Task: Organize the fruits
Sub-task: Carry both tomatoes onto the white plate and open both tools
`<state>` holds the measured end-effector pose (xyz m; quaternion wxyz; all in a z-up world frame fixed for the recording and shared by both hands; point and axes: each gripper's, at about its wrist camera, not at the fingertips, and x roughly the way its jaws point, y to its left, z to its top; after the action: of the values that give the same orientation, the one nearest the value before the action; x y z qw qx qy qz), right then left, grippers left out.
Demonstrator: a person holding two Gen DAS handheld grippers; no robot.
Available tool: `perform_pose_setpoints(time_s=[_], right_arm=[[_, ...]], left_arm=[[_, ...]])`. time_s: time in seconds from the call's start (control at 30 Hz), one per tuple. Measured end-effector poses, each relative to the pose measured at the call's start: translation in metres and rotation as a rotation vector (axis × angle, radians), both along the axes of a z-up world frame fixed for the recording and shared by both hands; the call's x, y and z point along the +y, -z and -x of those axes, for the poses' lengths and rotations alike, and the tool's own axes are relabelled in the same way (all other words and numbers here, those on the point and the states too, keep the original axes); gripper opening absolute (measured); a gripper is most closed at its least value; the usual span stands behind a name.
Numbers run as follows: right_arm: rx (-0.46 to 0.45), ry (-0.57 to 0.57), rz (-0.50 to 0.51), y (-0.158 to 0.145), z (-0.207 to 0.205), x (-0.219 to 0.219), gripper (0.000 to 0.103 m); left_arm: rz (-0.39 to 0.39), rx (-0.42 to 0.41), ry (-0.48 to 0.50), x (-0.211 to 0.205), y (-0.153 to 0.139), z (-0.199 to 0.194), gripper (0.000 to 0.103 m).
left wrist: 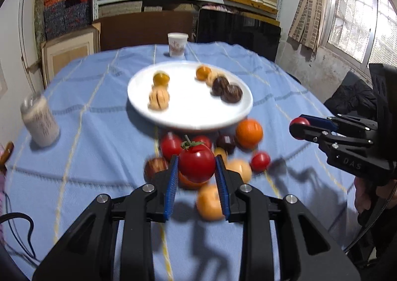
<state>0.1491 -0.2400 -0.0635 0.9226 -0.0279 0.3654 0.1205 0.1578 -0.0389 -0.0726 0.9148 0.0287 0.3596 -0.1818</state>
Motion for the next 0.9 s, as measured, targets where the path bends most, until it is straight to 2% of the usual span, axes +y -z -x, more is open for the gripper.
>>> perform_pose_setpoints(time_s=[0.1, 0.2, 0.43, 0.53, 0.57, 0.6, 0.63, 0.67, 0.7, 0.83, 0.9], right_arm=[[-0.029, -0.008, 0.000, -0.015, -0.024, 0.002, 0.029], [-0.044, -0.027, 0.001, -0.023, -0.049, 0.008, 0.029], [-0.023, -0.069, 0.039, -0.006, -0.109, 0.023, 0.030], [0.010, -0.082, 0.012, 0.004, -0.123, 0.025, 0.033], [0.002, -0.078, 0.008, 0.005, -0.125, 0.025, 0.037], [-0.009, -0.071, 0.010, 0.005, -0.124, 0.024, 0.037], [-0.013, -0.068, 0.009, 0.005, -0.123, 0.024, 0.037], [-0.015, -0.070, 0.002, 0.004, -0.122, 0.023, 0.037], [-0.019, -0.069, 0.003, 0.003, -0.121, 0.023, 0.037], [-0.022, -0.037, 0.001, -0.003, -0.109, 0.015, 0.037], [-0.020, -0.034, 0.006, -0.006, -0.092, 0.011, 0.038]], left_arm=[[-0.003, -0.006, 0.006, -0.005, -0.014, -0.025, 0.028], [-0.012, 0.024, 0.015, -0.016, -0.017, -0.059, 0.028], [-0.078, 0.116, -0.002, -0.038, 0.012, -0.120, 0.028], [-0.081, 0.154, -0.012, -0.038, 0.023, -0.133, 0.029], [-0.076, 0.153, -0.012, -0.036, 0.022, -0.133, 0.034], [-0.074, 0.145, -0.015, -0.035, 0.022, -0.133, 0.050], [-0.072, 0.121, -0.023, -0.033, 0.019, -0.130, 0.059], [-0.071, 0.096, -0.030, -0.031, 0.015, -0.128, 0.073], [-0.069, 0.066, -0.041, -0.029, 0.008, -0.124, 0.078], [-0.037, 0.036, -0.045, -0.017, -0.009, -0.108, 0.078], [-0.054, 0.022, -0.036, -0.013, -0.012, -0.092, 0.079]])
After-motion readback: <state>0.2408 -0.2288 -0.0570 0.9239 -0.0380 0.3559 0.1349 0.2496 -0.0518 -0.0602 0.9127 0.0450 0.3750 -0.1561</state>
